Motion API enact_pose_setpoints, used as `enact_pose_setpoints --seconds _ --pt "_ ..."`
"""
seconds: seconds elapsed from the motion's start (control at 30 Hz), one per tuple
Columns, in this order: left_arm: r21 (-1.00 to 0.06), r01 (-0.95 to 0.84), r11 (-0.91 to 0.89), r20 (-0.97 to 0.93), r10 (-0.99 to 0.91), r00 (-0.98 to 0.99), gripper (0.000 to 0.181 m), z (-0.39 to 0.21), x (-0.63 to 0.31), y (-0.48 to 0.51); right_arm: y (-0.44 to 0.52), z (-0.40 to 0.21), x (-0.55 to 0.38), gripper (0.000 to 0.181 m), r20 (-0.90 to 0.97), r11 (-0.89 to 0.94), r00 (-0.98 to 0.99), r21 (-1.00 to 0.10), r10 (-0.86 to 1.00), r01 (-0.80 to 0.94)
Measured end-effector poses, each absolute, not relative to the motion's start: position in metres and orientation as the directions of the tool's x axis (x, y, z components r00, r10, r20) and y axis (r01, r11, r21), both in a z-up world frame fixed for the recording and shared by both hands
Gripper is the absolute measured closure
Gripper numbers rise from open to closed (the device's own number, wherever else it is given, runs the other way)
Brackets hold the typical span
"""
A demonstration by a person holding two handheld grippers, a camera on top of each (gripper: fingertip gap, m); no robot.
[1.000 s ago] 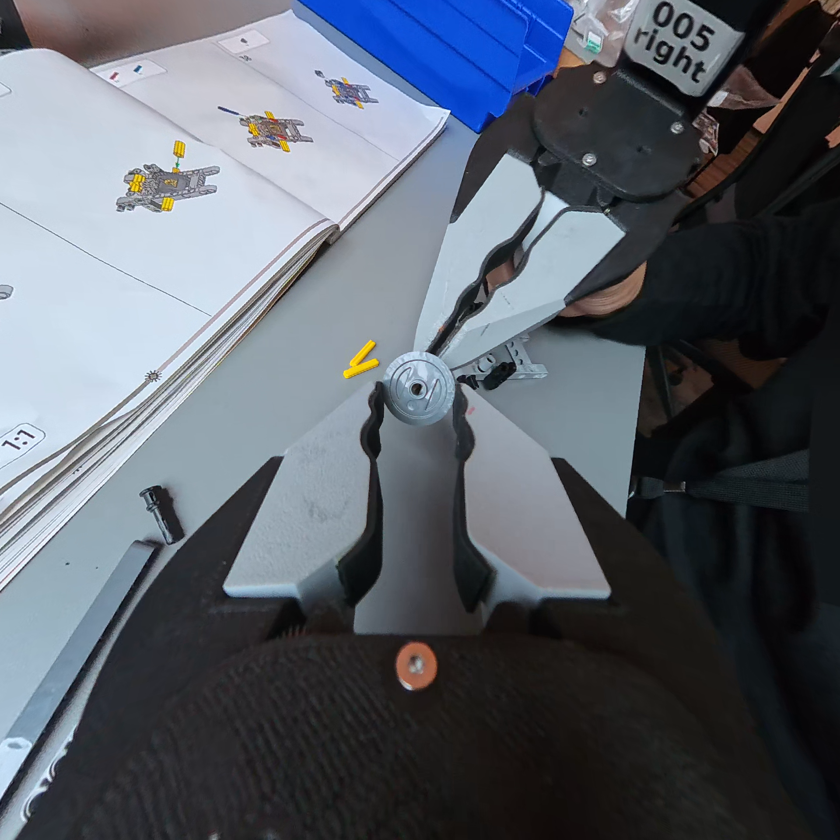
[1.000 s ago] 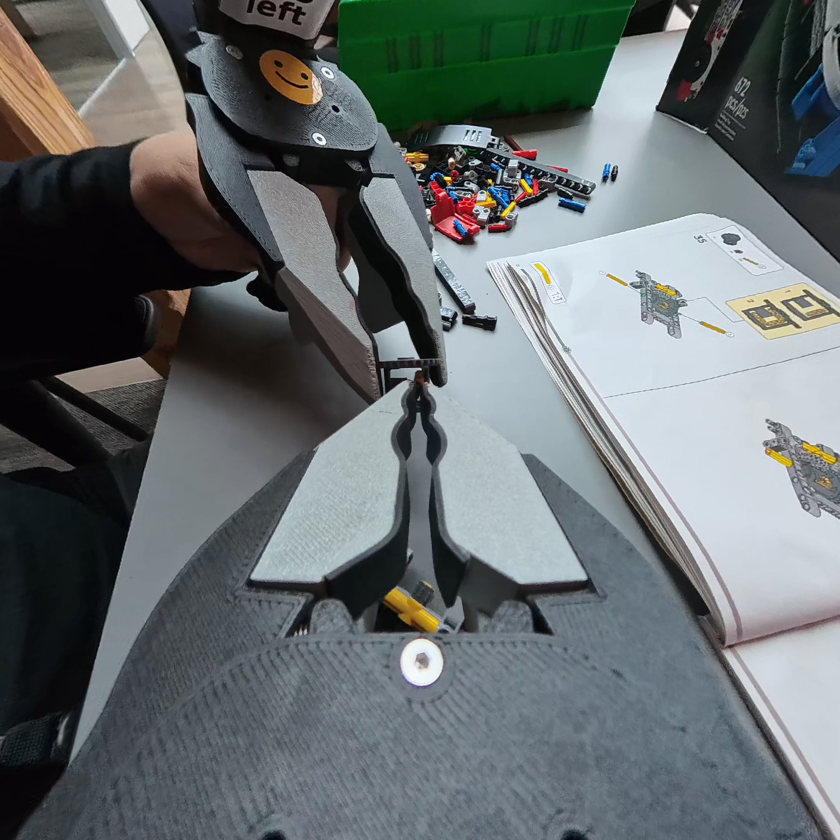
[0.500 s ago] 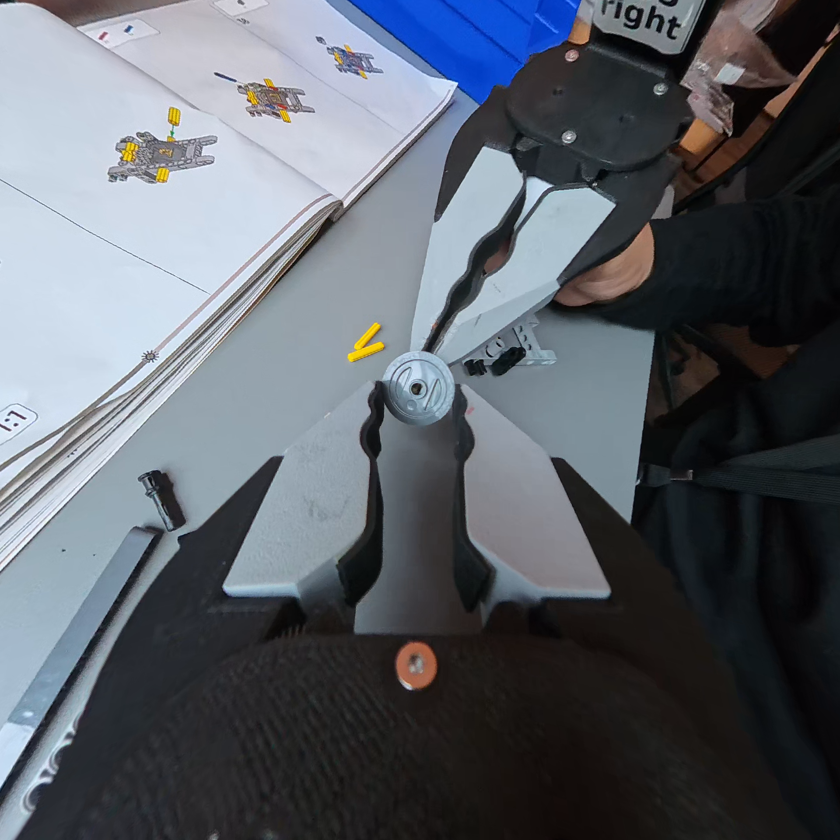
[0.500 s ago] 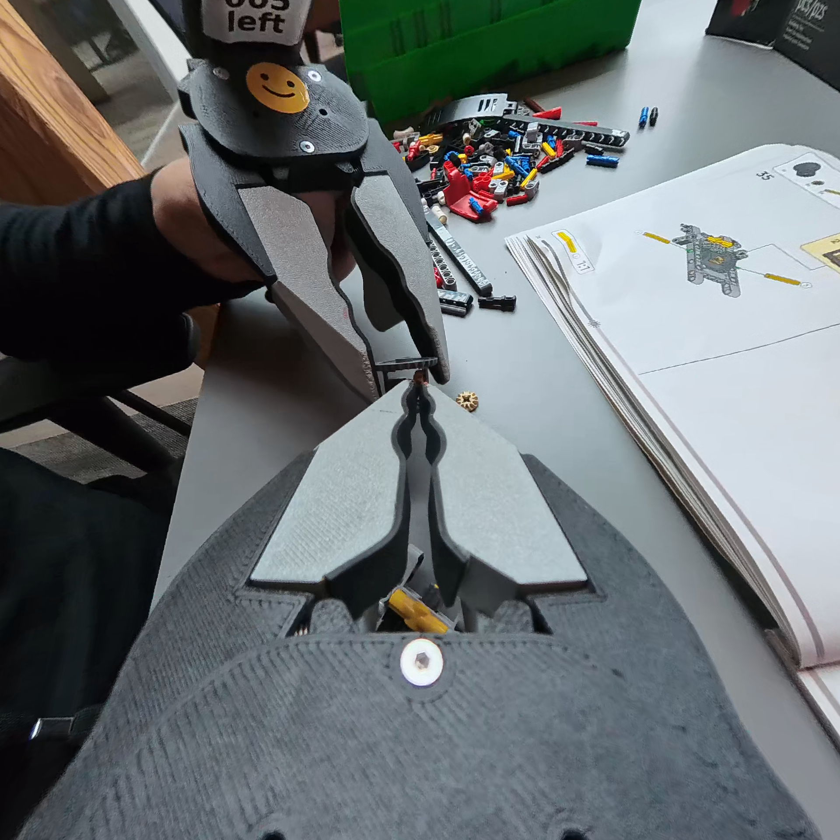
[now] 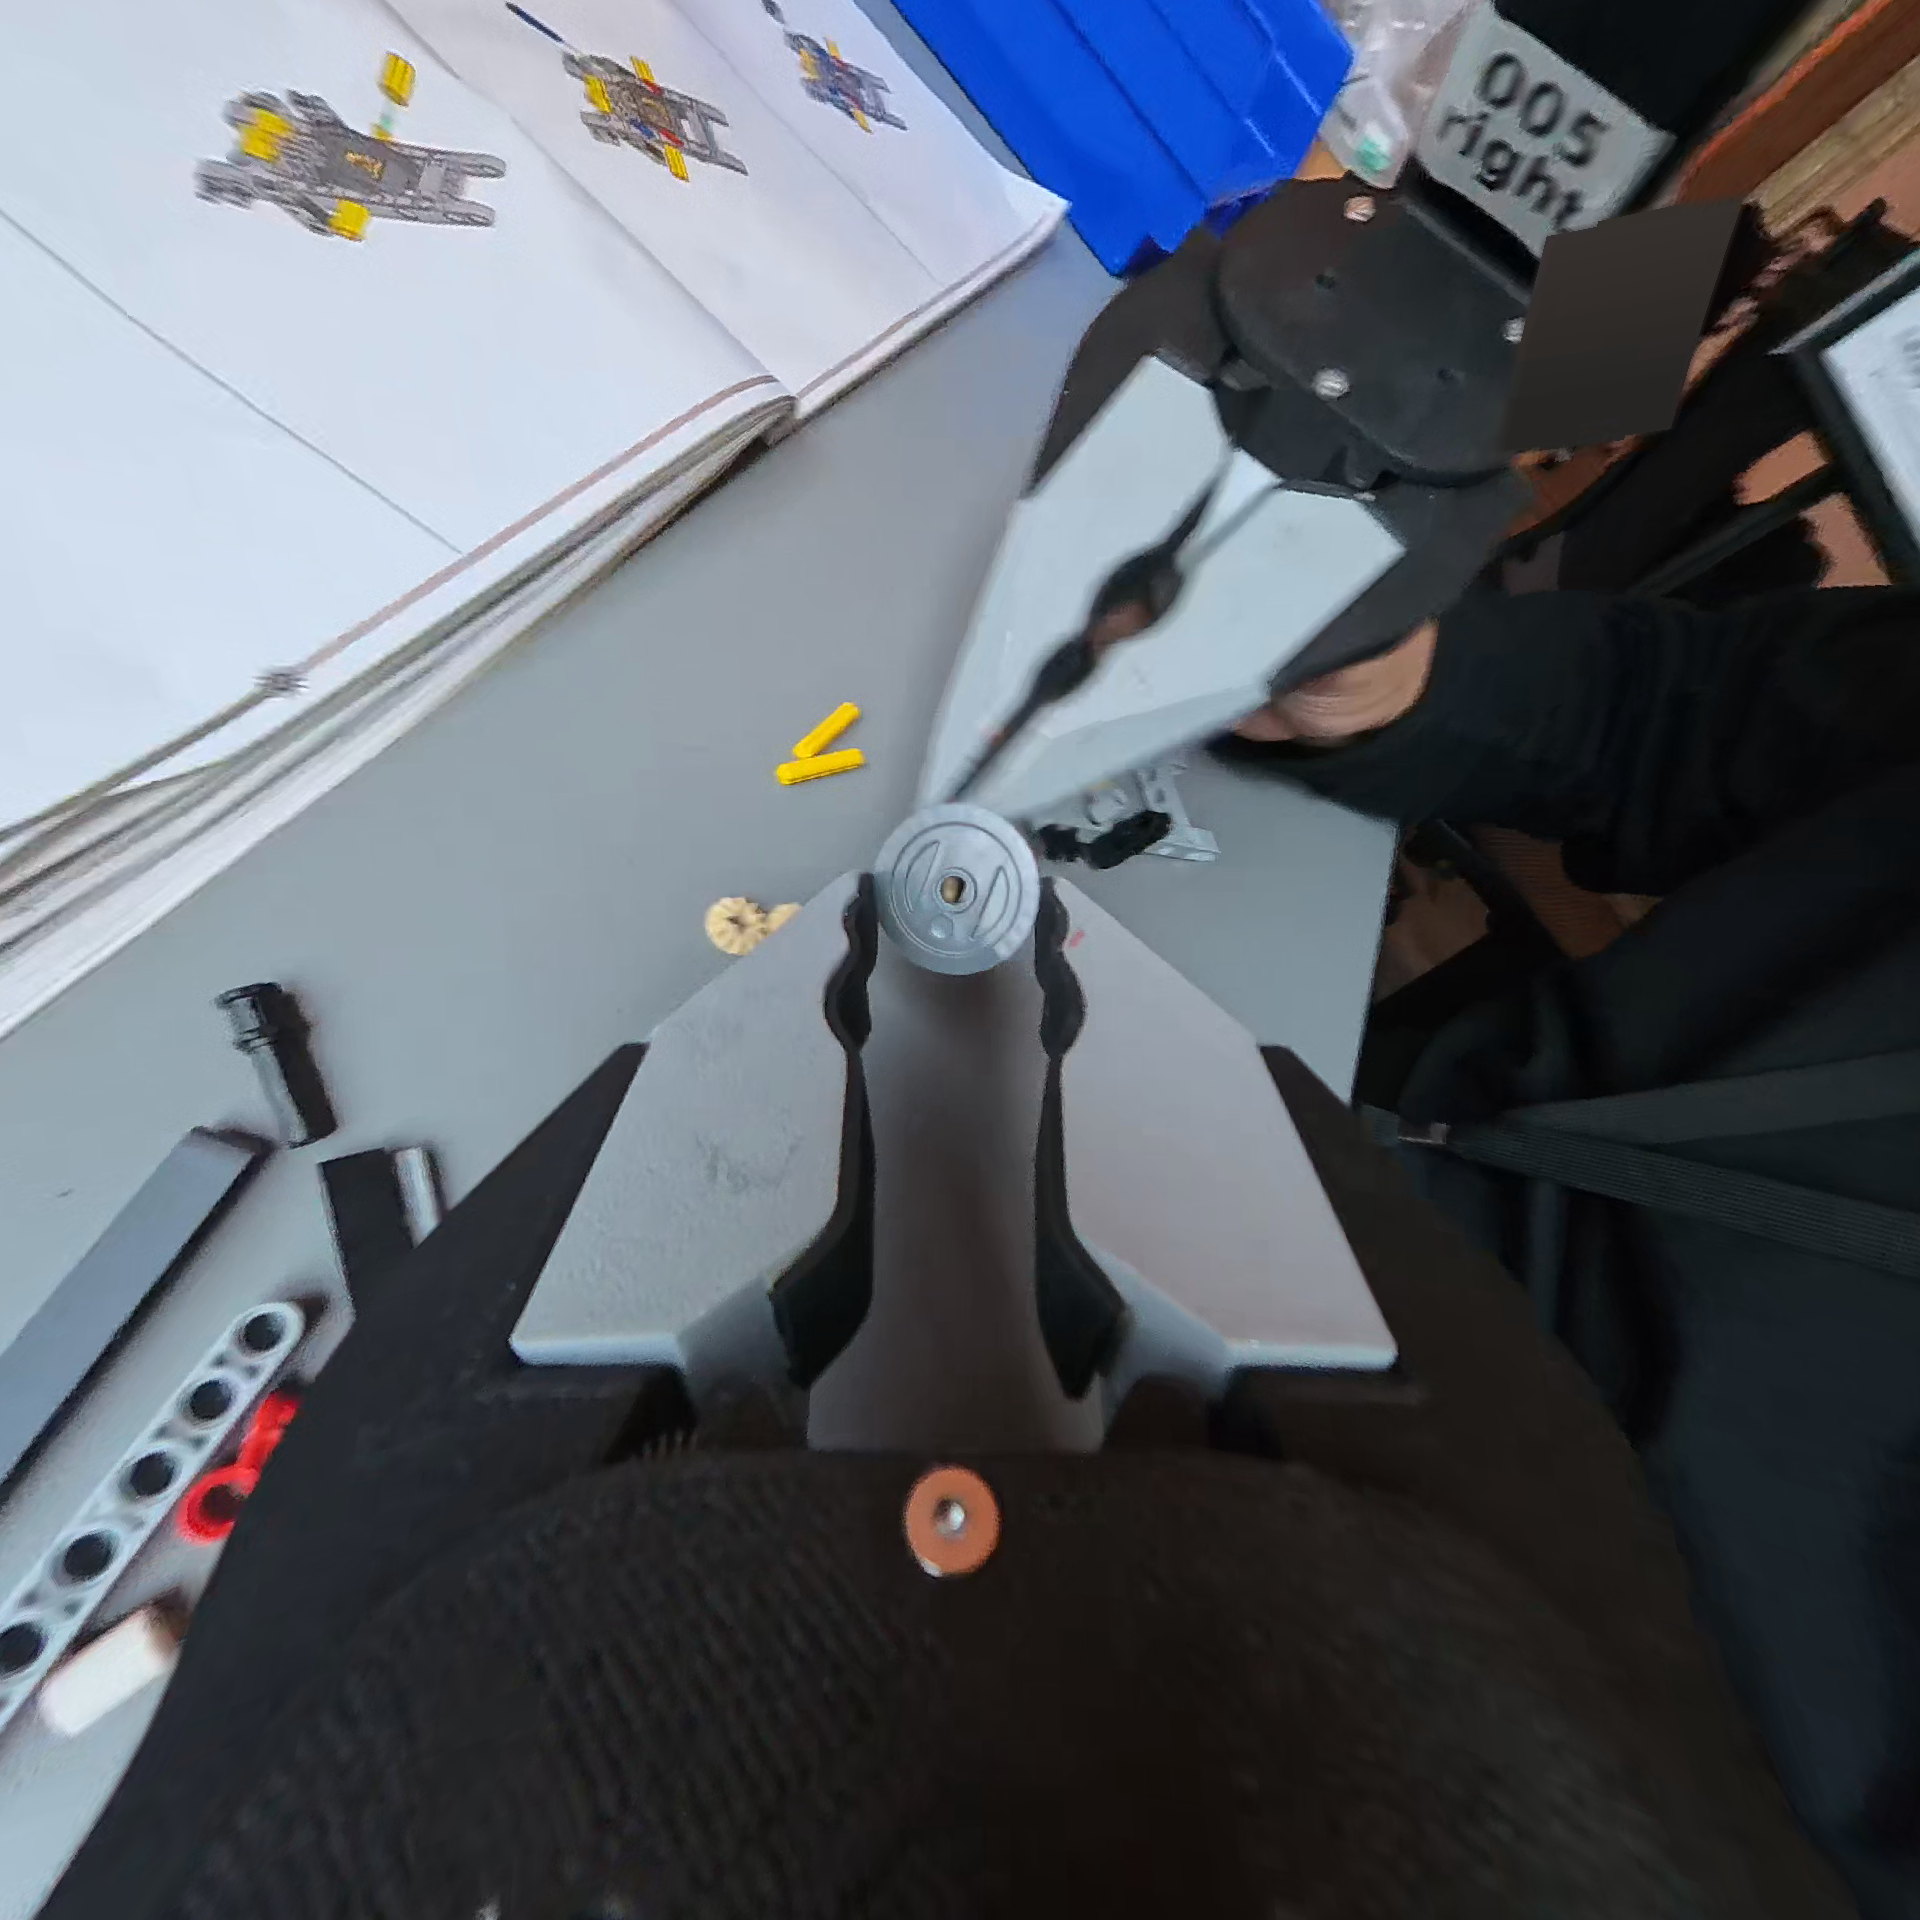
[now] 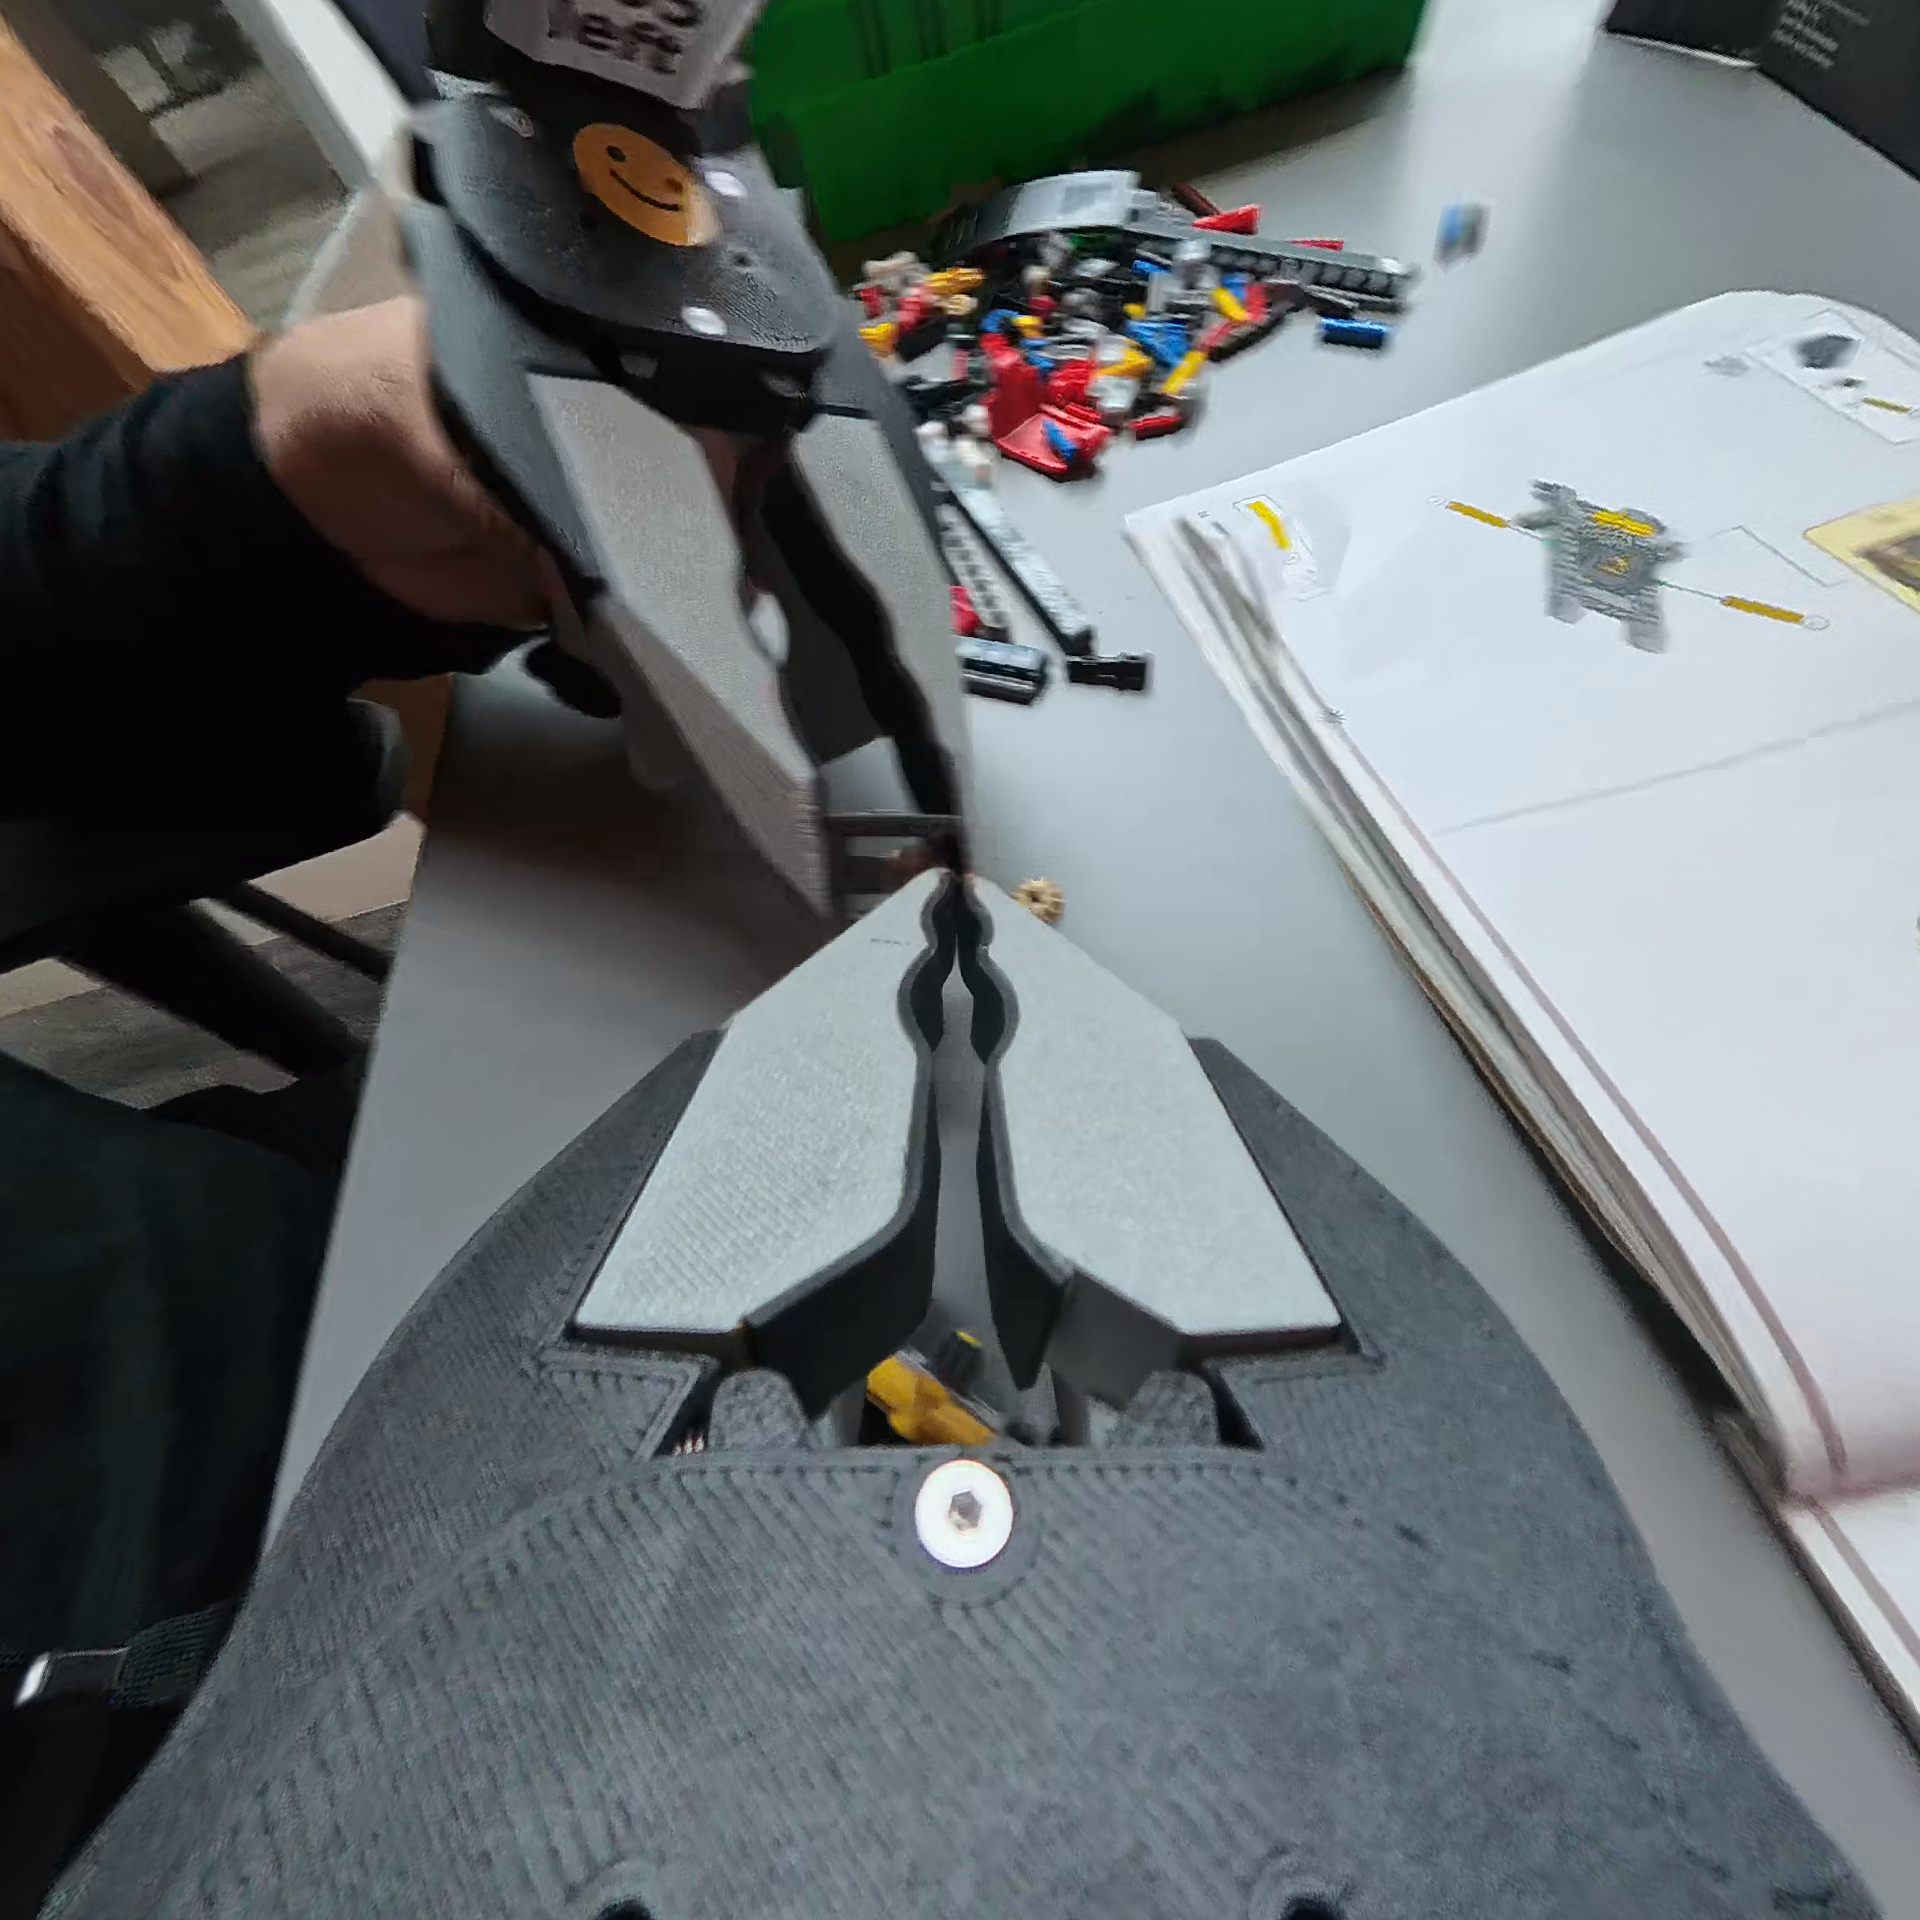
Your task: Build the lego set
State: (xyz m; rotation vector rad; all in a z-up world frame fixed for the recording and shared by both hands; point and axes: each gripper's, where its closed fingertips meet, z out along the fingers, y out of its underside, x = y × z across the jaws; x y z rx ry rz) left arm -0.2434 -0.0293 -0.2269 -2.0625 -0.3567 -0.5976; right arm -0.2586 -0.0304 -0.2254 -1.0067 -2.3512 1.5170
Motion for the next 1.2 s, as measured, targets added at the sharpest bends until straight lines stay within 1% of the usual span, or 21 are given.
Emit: enact_pose_setpoints --seconds 0.03,0.1,0.17,0.27,0.47,0.63,0.77,0.83,1.1,1.2 --pt "-0.699 0.494 -0.517 0.585 -0.017 0.811 0.154 -0.221 -0.238 -0.029 -0.025 -0.229 -0.262 0.181 -0.193 0.268 -0.748 -0.853 0.635 0.448" --pt "-0.689 0.536 -0.488 0.635 -0.051 0.771 0.153 -0.211 -0.234 -0.027 -0.028 -0.223 -0.26 0.181 -0.23 0.235 -0.767 -0.866 0.599 0.443" --pt "-0.696 0.52 -0.494 0.612 -0.03 0.791 0.153 -0.214 -0.238 -0.027 -0.029 -0.215 -0.261 0.181 -0.239 0.206 -0.766 -0.877 0.597 0.434" --pt "-0.704 0.522 -0.481 0.614 -0.043 0.788 0.153 -0.212 -0.239 -0.027 -0.021 -0.217 -0.267 0.181 -0.175 0.24 -0.738 -0.876 0.651 0.419" --pt "-0.728 0.457 -0.512 0.489 0.08 0.869 0.154 -0.23 -0.267 -0.039 -0.018 -0.22 -0.266 0.181 -0.092 0.296 -0.734 -0.876 0.673 0.382" --pt "-0.725 0.505 -0.468 0.546 0.057 0.836 0.154 -0.223 -0.268 -0.042 -0.028 -0.217 -0.256 0.181 -0.122 0.291 -0.783 -0.885 0.61 0.364" --pt "-0.735 0.488 -0.471 0.534 0.042 0.844 0.154 -0.23 -0.268 -0.041 -0.033 -0.222 -0.253 0.181 -0.063 0.348 -0.796 -0.877 0.602 0.332" --pt "-0.722 0.503 -0.476 0.553 0.041 0.832 0.154 -0.231 -0.268 -0.041 -0.035 -0.223 -0.252 0.181 -0.034 0.373 -0.801 -0.873 0.597 0.315" --pt "-0.737 0.471 -0.485 0.527 0.026 0.85 0.153 -0.231 -0.266 -0.043 -0.036 -0.227 -0.251 0.181 -0.036 0.384 -0.806 -0.866 0.59 0.32" --pt "-0.736 0.431 -0.522 0.472 0.06 0.879 0.154 -0.233 -0.274 -0.057 -0.037 -0.225 -0.248 0.181 -0.035 0.383 -0.817 -0.871 0.575 0.307"
